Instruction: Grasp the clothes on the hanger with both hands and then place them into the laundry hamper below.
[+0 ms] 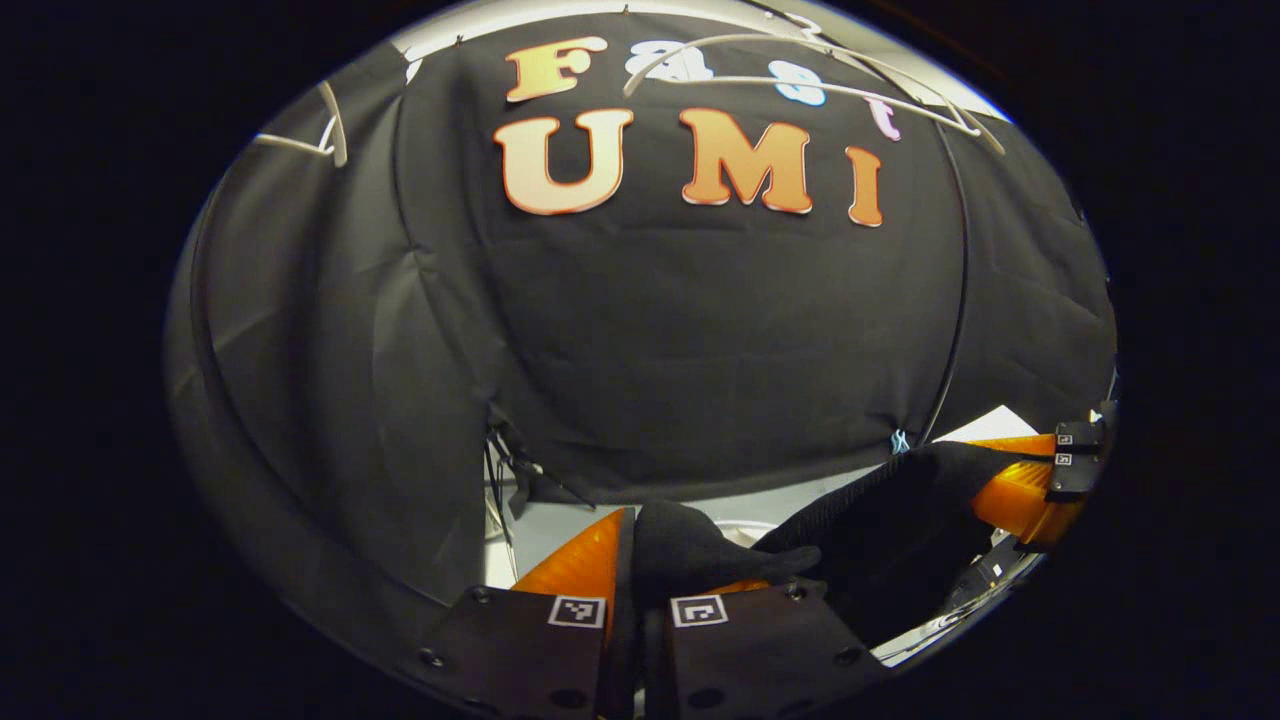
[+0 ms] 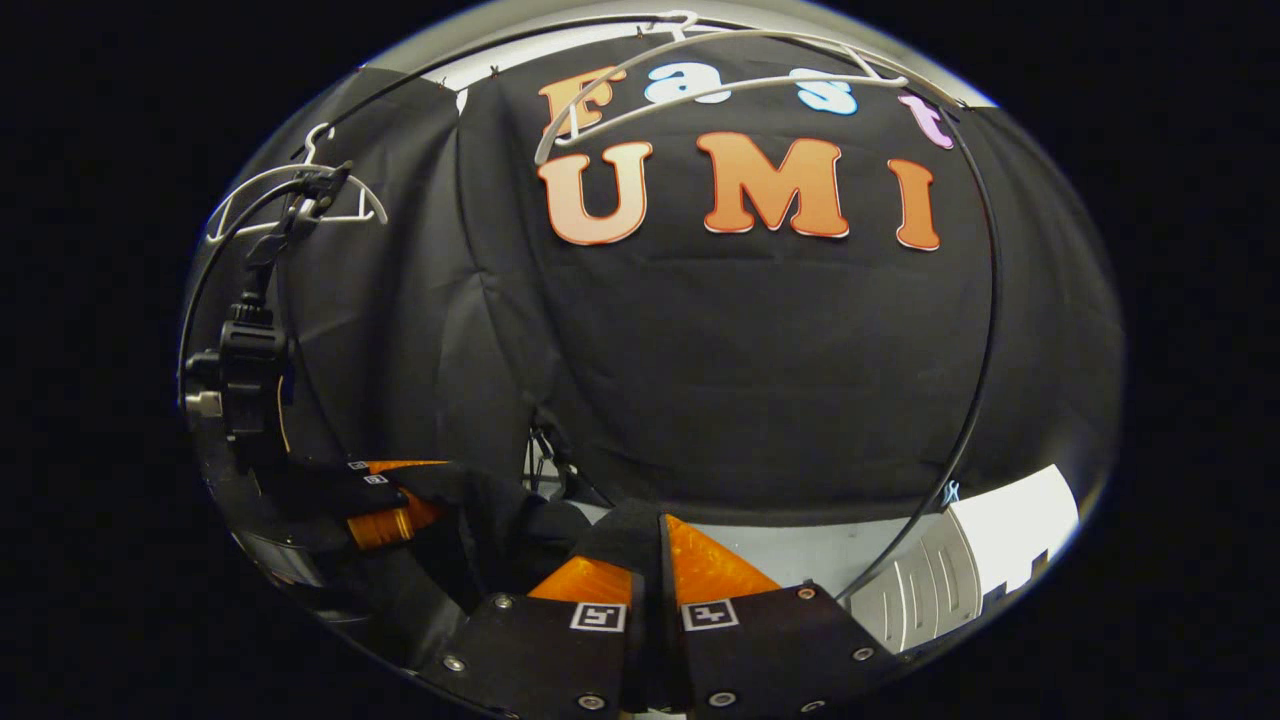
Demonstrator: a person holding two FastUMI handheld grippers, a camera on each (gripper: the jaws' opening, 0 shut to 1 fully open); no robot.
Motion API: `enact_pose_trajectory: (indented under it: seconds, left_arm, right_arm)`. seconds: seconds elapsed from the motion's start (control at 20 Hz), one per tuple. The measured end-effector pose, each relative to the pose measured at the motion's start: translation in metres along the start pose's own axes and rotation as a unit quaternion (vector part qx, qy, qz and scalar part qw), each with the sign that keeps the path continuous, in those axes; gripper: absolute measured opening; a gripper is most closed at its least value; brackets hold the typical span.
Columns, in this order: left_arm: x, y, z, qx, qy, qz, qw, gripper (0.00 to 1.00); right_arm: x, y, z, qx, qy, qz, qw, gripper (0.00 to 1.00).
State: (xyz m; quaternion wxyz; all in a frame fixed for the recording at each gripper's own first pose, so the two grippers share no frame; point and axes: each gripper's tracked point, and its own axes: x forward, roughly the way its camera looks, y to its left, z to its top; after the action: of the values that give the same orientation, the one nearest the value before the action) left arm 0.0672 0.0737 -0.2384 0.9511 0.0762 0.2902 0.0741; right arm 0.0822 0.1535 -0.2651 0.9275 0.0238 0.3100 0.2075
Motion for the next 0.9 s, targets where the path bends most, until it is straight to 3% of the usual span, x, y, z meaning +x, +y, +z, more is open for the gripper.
enact_pose_trajectory:
  seconds: [0.2,0.65,0.75,0.85,0.9]
  left_arm:
    - [0.011,0.005,-0.032,-0.023,0.053,0.007,0.998,0.10]
    - [0.016,0.019,-0.069,-0.017,0.122,0.025,0.992,0.13]
    - [0.019,0.027,-0.078,-0.010,0.137,0.040,0.990,0.15]
    - [0.024,0.030,-0.088,-0.005,0.155,0.041,0.987,0.33]
    - [0.027,0.032,-0.094,-0.004,0.163,0.041,0.986,0.55]
  right_arm:
    - [0.008,0.002,-0.027,0.007,0.042,-0.004,0.999,0.07]
    - [0.016,-0.002,-0.070,0.007,0.112,-0.019,0.993,0.08]
    - [0.017,-0.002,-0.078,0.004,0.126,-0.018,0.992,0.19]
    - [0.019,-0.002,-0.085,0.010,0.138,-0.015,0.990,0.46]
    - [0.019,-0.001,-0.088,0.018,0.141,-0.015,0.990,0.53]
